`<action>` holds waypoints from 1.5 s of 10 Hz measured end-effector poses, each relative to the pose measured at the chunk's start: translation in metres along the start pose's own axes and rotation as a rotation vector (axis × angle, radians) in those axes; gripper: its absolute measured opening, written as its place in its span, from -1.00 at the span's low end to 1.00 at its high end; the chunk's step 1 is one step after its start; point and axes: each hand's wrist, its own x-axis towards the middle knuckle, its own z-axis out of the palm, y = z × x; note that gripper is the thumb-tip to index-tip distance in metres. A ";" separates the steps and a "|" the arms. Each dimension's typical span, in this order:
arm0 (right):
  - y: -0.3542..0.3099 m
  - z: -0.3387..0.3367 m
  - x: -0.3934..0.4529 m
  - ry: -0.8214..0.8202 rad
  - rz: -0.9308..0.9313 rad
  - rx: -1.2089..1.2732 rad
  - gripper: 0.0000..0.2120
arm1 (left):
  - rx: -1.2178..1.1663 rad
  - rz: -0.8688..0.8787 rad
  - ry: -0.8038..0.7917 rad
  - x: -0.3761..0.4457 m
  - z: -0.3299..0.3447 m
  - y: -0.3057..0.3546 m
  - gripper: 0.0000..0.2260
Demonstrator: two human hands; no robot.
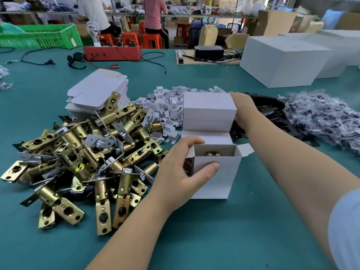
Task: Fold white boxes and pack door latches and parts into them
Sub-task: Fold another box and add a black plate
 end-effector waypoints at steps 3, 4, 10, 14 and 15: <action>-0.010 -0.015 -0.025 0.007 -0.069 -0.003 -0.80 | -0.021 0.036 0.015 -0.006 0.001 0.001 -0.64; -0.010 -0.021 -0.032 0.014 -0.021 0.130 -0.87 | -0.025 0.043 0.023 -0.007 0.002 0.002 -0.66; -0.024 -0.067 -0.148 -0.080 -0.552 -0.007 -0.79 | -0.024 0.042 0.027 -0.008 0.004 0.002 -0.65; -0.027 -0.055 -0.178 -0.195 -0.910 -0.559 -0.94 | -0.291 0.034 0.067 -0.005 0.010 0.015 -0.45; -0.032 -0.055 -0.180 -0.161 -1.058 -0.654 -0.90 | -0.308 0.009 0.091 -0.005 0.009 0.015 -0.36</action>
